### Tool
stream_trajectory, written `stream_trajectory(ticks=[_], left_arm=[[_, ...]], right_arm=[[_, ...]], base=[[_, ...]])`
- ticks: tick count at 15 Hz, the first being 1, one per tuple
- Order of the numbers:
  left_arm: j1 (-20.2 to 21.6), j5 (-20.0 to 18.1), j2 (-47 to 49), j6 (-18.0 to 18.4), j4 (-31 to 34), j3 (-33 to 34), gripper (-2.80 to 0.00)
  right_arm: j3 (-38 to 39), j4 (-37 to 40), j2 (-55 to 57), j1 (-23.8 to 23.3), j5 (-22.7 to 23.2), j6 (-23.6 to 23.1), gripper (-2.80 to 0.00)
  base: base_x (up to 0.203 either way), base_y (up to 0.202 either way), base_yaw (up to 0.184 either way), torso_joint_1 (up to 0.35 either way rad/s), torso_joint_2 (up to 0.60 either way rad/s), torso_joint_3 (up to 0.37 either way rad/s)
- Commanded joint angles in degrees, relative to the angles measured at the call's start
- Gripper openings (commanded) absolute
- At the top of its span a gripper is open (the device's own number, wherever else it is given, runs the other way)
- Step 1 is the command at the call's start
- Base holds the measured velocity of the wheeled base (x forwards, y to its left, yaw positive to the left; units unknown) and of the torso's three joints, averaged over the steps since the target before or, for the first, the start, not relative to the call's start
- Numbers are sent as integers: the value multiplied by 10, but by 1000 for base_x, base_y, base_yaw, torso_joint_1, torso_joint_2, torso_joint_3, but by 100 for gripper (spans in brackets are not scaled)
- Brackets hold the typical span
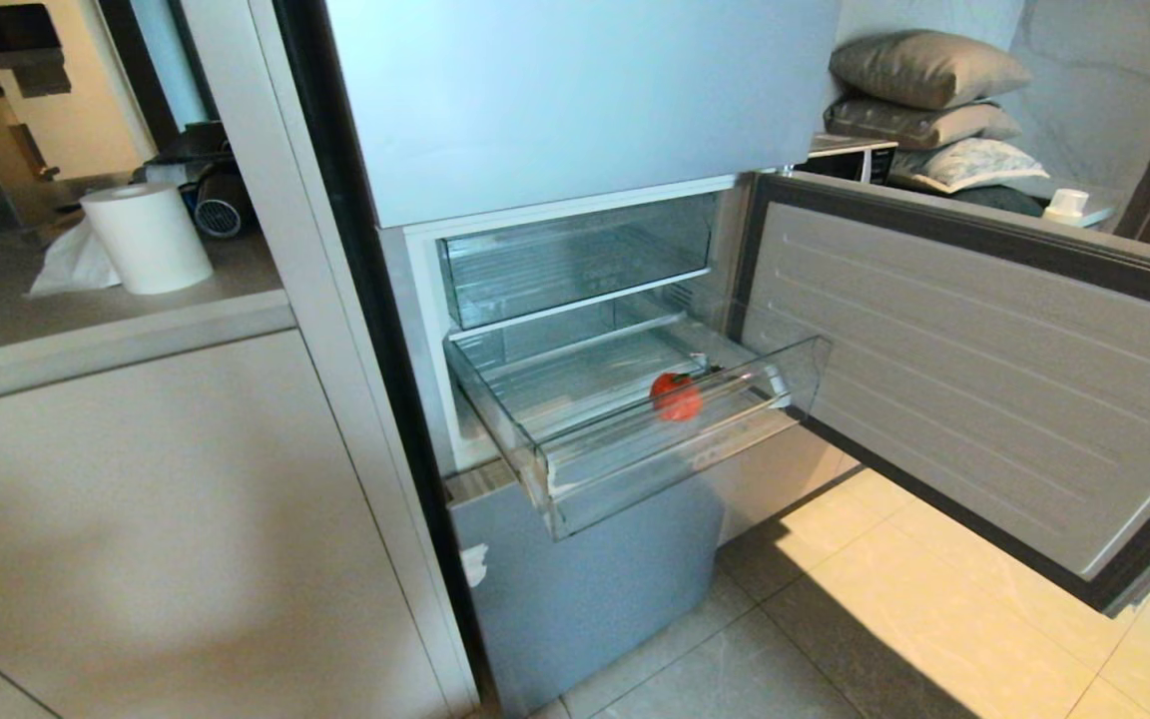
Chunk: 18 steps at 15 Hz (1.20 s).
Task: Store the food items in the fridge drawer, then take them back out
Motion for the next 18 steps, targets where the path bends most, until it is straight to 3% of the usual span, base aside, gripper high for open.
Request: stream_trajectory(ticks=[1, 4, 9, 14, 18], left_arm=[[0, 0, -1, 0, 0, 1, -280], [0, 0, -1, 0, 0, 1, -280], [0, 0, -1, 0, 0, 1, -280], [0, 0, -1, 0, -1, 1, -280], [0, 0, -1, 0, 0, 1, -280]], right_arm=[[-69, -18, 156, -88, -21, 44, -280], [-135, -36, 297, -216, -22, 68, -280], [-231, -140, 523, -423, 37, 77, -280], [-334, -266, 736, -556, 73, 78, -280], [-478, -295, 911, -650, 109, 77, -280]], base=[[0, 0, 0, 0, 0, 0], [0, 0, 0, 0, 0, 0], [0, 0, 0, 0, 0, 0], [0, 0, 0, 0, 0, 0], [0, 0, 0, 0, 0, 0]])
